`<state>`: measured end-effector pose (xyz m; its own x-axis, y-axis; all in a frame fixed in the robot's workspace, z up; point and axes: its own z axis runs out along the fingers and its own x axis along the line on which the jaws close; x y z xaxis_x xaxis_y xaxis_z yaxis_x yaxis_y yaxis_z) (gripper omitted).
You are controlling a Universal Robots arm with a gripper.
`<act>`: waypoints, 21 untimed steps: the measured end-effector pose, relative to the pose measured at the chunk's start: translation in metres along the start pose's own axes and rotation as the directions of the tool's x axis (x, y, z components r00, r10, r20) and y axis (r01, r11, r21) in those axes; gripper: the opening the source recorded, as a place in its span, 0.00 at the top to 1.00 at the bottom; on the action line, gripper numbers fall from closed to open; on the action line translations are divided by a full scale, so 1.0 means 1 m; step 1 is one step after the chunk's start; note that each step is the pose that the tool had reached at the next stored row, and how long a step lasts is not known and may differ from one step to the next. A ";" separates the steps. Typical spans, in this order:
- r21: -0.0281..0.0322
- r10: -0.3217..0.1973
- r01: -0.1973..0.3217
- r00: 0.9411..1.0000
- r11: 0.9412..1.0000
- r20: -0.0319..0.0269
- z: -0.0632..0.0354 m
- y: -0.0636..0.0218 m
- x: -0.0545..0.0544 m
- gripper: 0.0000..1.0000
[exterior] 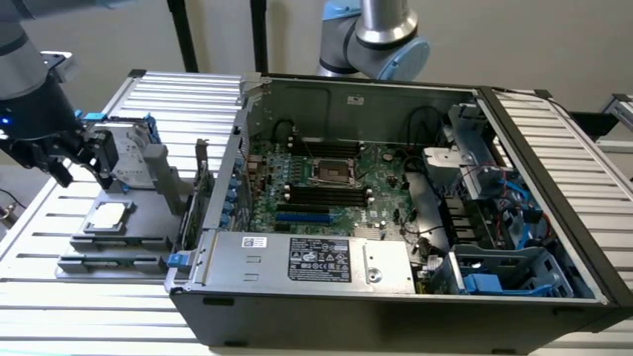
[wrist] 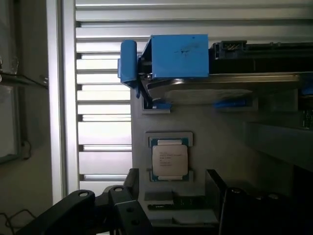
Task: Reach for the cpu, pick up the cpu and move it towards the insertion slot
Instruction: 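Pick up the cpu and move it towards the insertion slot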
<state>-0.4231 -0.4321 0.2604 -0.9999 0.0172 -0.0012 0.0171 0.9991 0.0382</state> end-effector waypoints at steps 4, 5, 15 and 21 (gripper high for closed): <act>0.000 0.004 -0.004 1.000 1.000 0.000 0.0073 -0.0003 0.000 0.35; 0.000 0.005 -0.005 1.000 1.000 0.000 0.0091 -0.0004 0.000 0.35; 0.000 0.007 -0.007 1.000 1.000 0.000 0.0272 -0.0011 0.000 0.35; 0.000 0.007 -0.007 1.000 1.000 0.000 0.0382 -0.0018 -0.001 0.35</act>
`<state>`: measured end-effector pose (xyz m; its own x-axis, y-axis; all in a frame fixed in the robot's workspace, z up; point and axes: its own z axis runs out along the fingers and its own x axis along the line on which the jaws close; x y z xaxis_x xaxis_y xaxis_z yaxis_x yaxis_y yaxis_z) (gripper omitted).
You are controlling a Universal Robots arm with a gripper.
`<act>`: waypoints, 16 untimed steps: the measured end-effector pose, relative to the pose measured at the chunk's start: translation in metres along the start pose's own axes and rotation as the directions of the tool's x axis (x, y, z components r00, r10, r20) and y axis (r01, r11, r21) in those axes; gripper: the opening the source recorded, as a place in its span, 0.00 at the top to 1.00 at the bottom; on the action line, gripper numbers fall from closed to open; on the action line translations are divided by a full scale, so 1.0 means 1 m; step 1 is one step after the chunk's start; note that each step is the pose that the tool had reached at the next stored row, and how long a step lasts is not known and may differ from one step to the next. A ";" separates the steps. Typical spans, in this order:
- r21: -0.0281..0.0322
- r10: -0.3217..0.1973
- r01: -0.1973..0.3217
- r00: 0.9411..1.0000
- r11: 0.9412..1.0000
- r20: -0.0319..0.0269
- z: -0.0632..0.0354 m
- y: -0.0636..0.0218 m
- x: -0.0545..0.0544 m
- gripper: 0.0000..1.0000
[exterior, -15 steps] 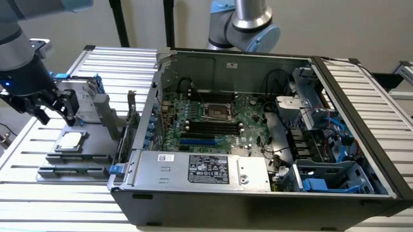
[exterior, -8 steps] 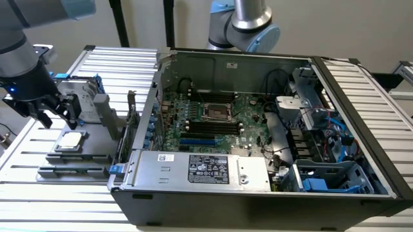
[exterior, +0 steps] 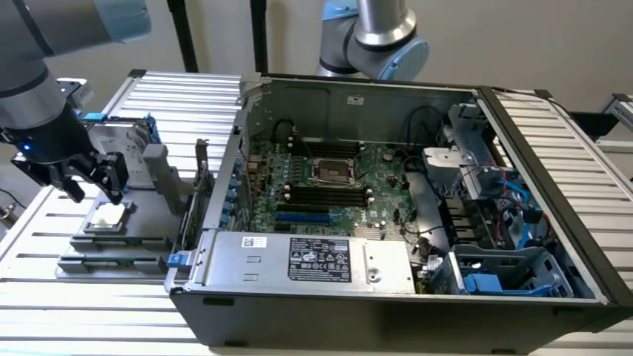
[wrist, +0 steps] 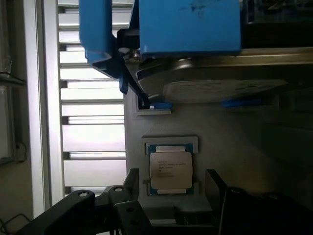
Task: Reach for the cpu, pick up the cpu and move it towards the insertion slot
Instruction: 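Pick up the cpu and move it towards the insertion slot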
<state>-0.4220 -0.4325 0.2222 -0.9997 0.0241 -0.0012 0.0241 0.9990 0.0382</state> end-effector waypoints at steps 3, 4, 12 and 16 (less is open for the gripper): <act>0.000 0.000 0.000 1.000 1.000 0.000 0.0054 -0.0008 0.000 0.35; 0.000 0.000 0.000 1.000 1.000 0.000 0.0072 -0.0012 0.000 0.35; 0.000 0.000 0.000 1.000 1.000 -0.001 0.0196 -0.0025 -0.003 0.35; 0.000 -0.001 0.001 1.000 1.000 -0.010 0.0217 -0.0032 -0.003 0.35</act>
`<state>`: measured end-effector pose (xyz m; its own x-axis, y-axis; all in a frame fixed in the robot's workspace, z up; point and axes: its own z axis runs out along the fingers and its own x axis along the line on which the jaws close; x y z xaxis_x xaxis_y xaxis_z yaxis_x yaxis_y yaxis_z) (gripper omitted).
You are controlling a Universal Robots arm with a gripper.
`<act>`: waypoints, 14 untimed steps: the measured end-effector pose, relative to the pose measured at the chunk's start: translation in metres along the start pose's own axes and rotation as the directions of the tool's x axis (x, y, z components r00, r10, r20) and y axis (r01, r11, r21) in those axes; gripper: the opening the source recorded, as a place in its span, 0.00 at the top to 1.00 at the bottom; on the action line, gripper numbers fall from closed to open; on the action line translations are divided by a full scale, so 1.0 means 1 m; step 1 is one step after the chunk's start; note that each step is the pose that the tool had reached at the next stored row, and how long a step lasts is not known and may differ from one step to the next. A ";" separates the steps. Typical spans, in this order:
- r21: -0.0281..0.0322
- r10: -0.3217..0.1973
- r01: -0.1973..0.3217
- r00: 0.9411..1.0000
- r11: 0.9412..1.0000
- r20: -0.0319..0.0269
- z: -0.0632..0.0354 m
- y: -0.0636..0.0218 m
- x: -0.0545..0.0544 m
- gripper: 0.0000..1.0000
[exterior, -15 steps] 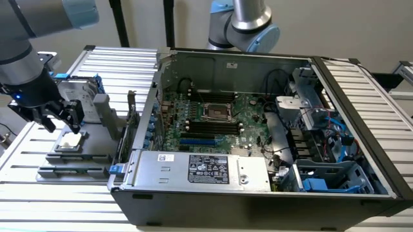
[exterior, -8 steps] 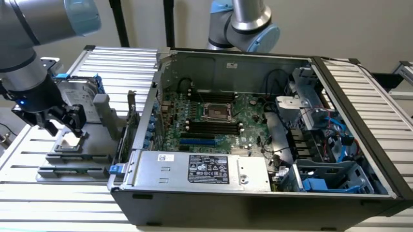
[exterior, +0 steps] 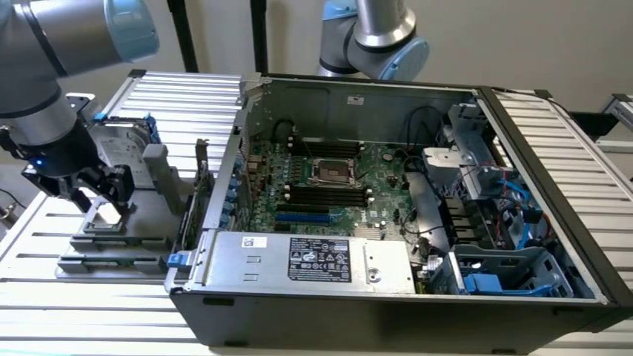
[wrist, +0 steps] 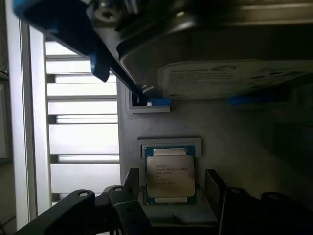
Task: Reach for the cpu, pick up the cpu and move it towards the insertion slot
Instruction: 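Pick up the cpu and move it towards the insertion slot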
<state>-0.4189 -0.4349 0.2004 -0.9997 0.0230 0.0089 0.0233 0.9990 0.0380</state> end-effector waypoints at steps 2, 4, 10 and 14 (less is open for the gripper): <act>0.000 0.000 0.000 1.000 1.000 -0.004 0.0013 -0.0001 -0.001 0.35; 0.000 0.000 0.000 1.000 1.000 -0.006 0.0026 -0.0001 -0.001 0.35; 0.000 -0.002 0.002 1.000 1.000 -0.006 0.0063 -0.0003 -0.002 0.35; 0.000 -0.006 0.006 1.000 1.000 -0.006 0.0082 -0.0003 -0.002 0.35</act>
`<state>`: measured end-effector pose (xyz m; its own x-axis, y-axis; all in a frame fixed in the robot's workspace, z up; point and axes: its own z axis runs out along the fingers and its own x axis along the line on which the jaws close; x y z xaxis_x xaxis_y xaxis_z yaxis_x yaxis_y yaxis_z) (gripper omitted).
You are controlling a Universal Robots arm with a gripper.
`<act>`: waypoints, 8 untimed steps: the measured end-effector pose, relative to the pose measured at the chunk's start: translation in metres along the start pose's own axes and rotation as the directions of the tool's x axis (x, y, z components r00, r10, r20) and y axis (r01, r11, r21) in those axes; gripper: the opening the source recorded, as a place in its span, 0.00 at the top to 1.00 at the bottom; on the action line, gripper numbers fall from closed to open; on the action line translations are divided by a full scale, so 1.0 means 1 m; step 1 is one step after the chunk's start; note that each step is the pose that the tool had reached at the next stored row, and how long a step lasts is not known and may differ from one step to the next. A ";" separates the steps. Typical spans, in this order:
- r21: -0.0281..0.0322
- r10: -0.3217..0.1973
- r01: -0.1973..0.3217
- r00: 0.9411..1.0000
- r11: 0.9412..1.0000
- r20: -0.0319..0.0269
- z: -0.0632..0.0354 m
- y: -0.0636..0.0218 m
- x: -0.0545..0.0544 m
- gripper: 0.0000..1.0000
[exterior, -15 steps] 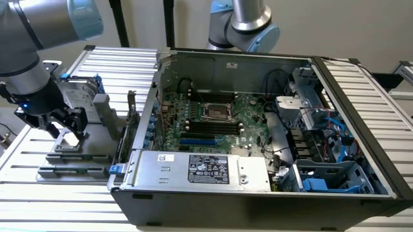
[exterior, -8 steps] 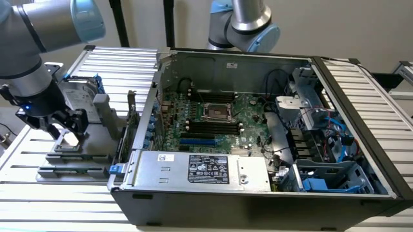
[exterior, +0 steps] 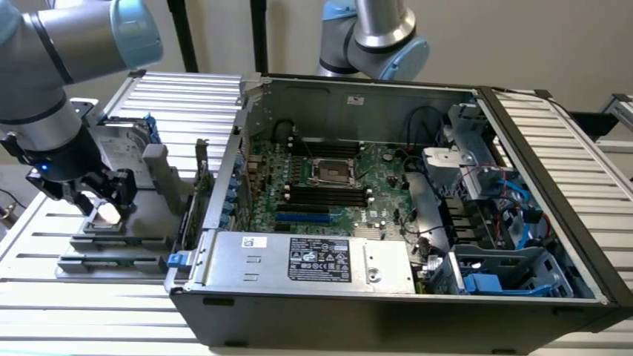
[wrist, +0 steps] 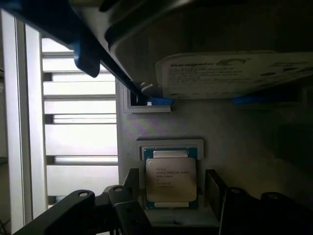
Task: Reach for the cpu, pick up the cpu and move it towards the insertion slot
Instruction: 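Pick up the cpu and move it towards the insertion slot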
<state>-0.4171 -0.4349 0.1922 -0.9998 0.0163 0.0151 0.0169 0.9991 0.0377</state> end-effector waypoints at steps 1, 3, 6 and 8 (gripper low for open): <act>0.000 -0.001 0.001 1.000 1.000 0.000 0.0004 0.0000 0.000 0.35; 0.000 -0.004 0.004 1.000 1.000 0.000 0.0014 0.0000 0.000 0.35; 0.001 -0.008 0.008 1.000 1.000 0.000 0.0023 -0.0001 0.000 0.35; 0.001 -0.012 0.012 1.000 1.000 0.000 0.0029 -0.0001 0.000 0.35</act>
<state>-0.4169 -0.4349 0.1893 -0.9999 0.0048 0.0151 0.0053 0.9993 0.0366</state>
